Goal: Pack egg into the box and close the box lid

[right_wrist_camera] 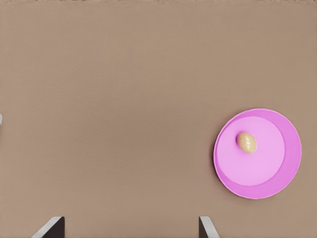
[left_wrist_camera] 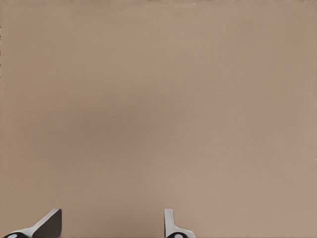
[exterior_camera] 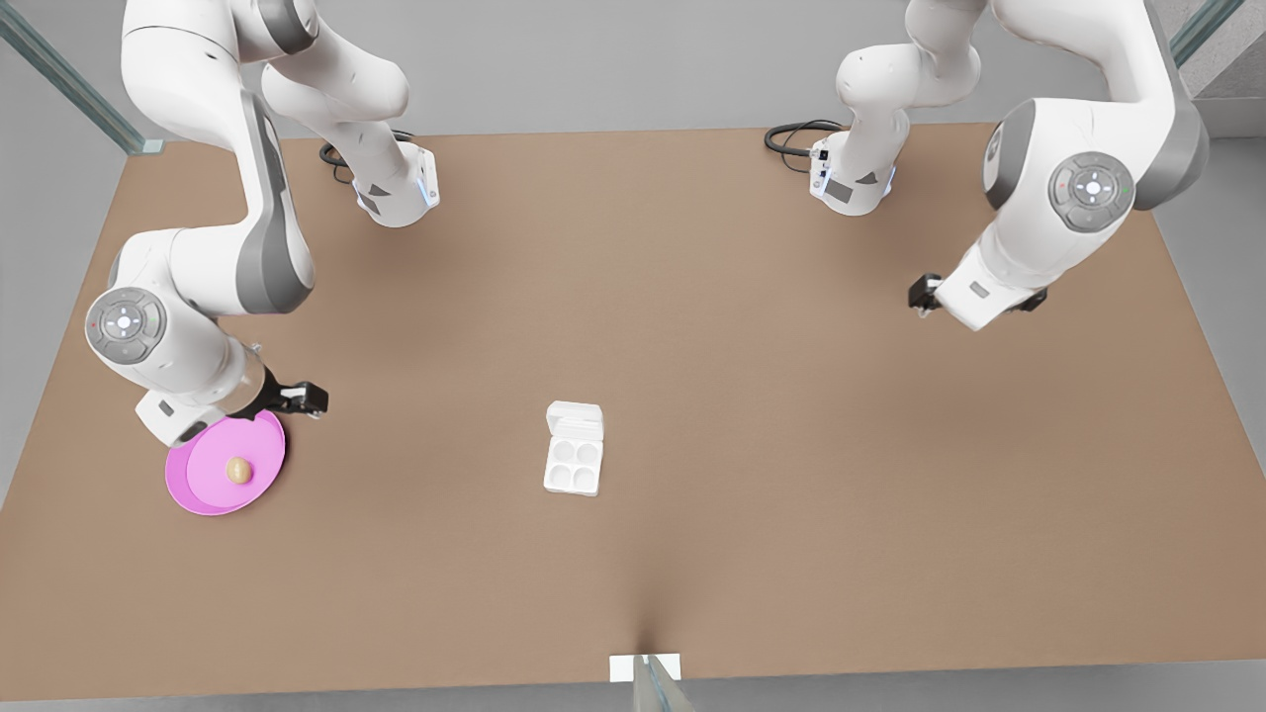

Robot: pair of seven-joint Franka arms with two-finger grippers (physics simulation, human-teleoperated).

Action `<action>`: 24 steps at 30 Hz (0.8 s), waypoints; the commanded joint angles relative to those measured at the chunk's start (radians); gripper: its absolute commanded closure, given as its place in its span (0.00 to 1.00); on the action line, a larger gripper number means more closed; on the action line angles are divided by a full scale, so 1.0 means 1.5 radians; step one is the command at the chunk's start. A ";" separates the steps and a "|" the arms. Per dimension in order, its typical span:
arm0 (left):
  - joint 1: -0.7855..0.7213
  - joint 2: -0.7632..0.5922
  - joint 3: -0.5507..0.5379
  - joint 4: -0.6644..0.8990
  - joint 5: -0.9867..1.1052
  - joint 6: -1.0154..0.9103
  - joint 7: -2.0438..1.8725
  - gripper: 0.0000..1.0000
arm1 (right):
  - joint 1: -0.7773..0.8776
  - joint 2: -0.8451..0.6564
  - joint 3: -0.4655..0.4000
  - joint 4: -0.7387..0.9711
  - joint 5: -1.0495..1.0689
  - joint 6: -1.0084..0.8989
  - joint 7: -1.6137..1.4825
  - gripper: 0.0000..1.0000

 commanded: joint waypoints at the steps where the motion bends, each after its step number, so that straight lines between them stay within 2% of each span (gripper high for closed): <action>1: -0.002 0.000 -0.001 0.000 0.001 0.046 -0.020 0.00 | -0.001 0.000 0.001 0.001 0.001 0.021 0.027 0.00; 4: -0.002 0.000 -0.001 0.000 0.001 0.046 -0.020 0.00 | 0.003 0.046 0.001 0.020 0.006 0.015 -0.012 0.00; 6: -0.002 0.000 -0.001 0.000 0.001 0.046 -0.020 0.00 | -0.049 0.087 -0.003 0.040 0.004 0.024 -0.149 0.00; 10: -0.002 0.000 -0.001 0.000 0.001 0.046 -0.019 0.00 | -0.153 0.166 -0.003 0.035 0.002 0.044 -0.193 0.00; 14: -0.002 0.001 -0.001 0.000 0.001 0.046 -0.019 0.00 | -0.222 0.244 -0.004 0.051 -0.007 0.182 -0.503 0.00; 20: -0.002 0.002 -0.001 0.000 0.001 0.046 -0.020 0.00 | -0.238 0.308 -0.004 0.098 -0.006 0.272 -0.719 0.00; 24: -0.002 0.004 -0.001 0.000 0.001 0.046 -0.019 0.00 | -0.247 0.361 -0.004 0.100 -0.005 0.309 -0.776 0.00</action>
